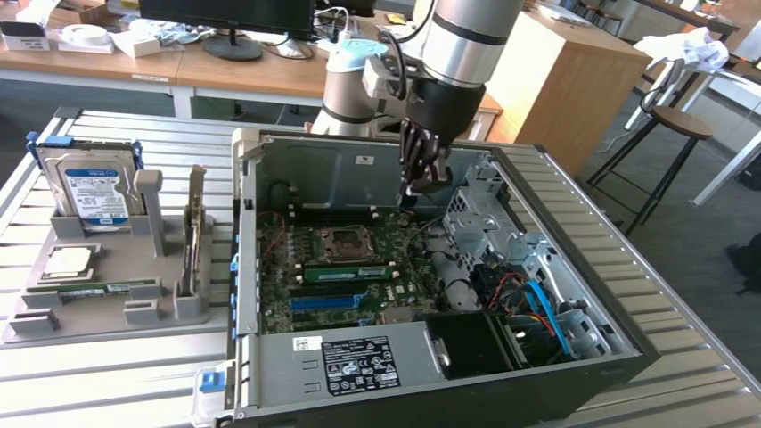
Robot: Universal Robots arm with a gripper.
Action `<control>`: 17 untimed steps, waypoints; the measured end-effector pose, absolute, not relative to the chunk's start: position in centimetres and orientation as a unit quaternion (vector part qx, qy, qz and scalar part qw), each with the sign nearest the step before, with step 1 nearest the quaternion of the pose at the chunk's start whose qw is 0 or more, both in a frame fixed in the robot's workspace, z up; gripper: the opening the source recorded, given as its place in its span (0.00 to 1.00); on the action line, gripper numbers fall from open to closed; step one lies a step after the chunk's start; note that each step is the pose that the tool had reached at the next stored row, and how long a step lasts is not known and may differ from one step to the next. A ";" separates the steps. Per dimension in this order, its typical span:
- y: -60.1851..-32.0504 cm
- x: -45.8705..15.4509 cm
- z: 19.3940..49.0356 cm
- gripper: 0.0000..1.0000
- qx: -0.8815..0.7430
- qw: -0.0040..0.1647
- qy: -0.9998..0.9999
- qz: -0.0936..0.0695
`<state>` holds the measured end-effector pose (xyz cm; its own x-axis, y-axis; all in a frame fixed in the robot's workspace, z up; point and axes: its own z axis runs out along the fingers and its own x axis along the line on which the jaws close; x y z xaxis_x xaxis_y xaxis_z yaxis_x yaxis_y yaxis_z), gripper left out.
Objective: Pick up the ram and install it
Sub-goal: 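Press down the ram until it locks into place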
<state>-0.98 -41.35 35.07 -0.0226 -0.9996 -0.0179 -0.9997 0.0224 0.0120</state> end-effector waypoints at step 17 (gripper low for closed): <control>-41.3 -1.0 33.7 0.10 -0.699 0.002 0.715 0.011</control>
<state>-0.98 -41.35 33.74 -0.0227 -0.9996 -0.0178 -0.9997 0.0225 0.0121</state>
